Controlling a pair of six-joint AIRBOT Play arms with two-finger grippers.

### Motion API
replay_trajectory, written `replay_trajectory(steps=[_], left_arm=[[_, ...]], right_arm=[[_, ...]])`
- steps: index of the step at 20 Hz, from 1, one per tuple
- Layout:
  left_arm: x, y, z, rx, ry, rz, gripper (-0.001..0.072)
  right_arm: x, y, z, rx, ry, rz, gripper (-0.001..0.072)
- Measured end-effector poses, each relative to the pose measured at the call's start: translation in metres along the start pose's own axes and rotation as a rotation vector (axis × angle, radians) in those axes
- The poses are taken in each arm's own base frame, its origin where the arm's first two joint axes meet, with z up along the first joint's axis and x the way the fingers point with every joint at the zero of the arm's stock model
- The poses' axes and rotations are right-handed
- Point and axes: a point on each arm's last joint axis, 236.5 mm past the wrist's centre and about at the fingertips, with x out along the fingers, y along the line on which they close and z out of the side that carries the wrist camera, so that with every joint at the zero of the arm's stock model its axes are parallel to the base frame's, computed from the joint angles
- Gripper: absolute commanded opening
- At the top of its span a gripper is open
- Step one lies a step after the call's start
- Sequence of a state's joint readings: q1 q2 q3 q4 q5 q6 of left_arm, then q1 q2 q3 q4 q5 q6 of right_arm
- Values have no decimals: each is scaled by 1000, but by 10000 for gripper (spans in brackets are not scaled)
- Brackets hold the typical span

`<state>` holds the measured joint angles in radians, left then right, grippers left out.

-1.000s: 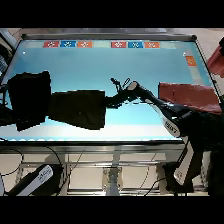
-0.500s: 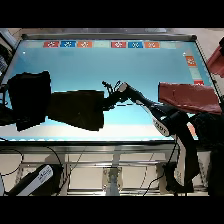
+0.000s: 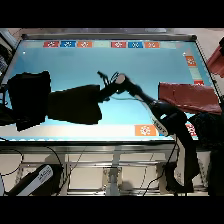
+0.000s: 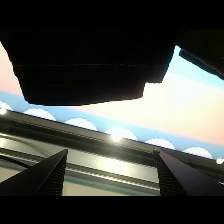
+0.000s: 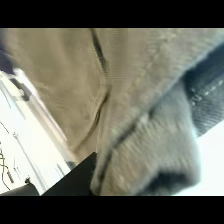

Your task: Fold the clothes and pants, and hang the long-sleeved shirts on hangers.

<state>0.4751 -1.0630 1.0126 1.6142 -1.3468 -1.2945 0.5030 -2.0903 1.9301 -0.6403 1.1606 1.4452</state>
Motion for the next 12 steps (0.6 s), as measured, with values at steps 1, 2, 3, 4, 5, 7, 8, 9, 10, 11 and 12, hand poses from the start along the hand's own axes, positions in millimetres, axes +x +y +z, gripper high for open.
replay_trajectory(steps=[1, 2, 3, 4, 5, 7, 8, 9, 10, 11, 12], left_arm=[[0, 0, 0, 0, 0, 0, 628], [0, 0, 0, 0, 0, 0, 628], [0, 0, 0, 0, 0, 0, 628], [0, 0, 0, 0, 0, 0, 628], [0, 0, 0, 0, -1, 0, 628], [0, 0, 1, 0, -4, 1, 628], [0, 0, 1, 1, -4, 1, 628], [0, 0, 1, 1, -5, 1, 628], [0, -1, 2, 2, -8, 0, 628], [0, -2, 3, 1, -11, -4, 628], [0, -3, 4, 0, -14, -8, 628]], right_arm=[[-21, 3, 9, -23, -9, -16, 24], [-46, 3, 17, -36, -16, -38, 23], [-74, 0, 22, -40, -21, -63, 23], [-102, -6, 25, -35, -32, -88, 23], [-133, -15, 27, -24, -43, -114, 24], [-195, -35, 30, 8, -86, -165, 24], [-226, -49, 30, 32, -114, -195, 24], [-258, -67, 30, 63, -149, -232, 24], [-286, -83, 26, 91, -174, -263, 24], [-316, -101, 21, 126, -200, -292, 24], [-343, -118, 13, 162, -221, -319, 24]])
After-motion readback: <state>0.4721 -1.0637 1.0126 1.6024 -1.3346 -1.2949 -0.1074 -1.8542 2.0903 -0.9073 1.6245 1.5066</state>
